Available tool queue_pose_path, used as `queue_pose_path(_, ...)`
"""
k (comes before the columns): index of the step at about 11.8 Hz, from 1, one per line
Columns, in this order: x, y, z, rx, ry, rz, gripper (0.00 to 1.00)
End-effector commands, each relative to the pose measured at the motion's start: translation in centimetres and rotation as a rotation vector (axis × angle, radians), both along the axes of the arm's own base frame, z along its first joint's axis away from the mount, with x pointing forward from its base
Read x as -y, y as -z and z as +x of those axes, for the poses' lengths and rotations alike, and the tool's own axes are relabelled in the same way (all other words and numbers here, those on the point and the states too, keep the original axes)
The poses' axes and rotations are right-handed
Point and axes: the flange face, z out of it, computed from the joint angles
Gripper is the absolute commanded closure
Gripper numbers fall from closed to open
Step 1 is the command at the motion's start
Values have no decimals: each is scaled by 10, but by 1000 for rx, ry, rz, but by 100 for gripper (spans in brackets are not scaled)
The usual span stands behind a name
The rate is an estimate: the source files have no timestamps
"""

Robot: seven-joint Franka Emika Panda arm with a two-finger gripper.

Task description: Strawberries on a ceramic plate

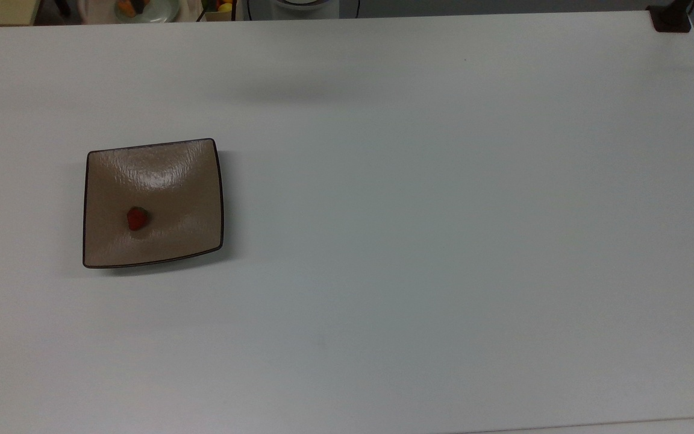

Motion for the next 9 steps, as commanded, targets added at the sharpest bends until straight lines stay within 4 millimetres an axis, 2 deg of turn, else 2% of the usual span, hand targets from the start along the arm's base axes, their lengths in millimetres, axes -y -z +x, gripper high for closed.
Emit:
queue_pose_path(1,-65,-11,-5,-11,7,21,0)
queue_pose_path(2,-87,-10,-4,-14,15,19,0)
queue_pose_path(5,-125,-1,-4,-33,-32,17,0)
queue_pose_path(6,-131,6,-4,-40,-52,13,0)
queue_pose_path(9,-127,20,8,-25,-61,-7,0)
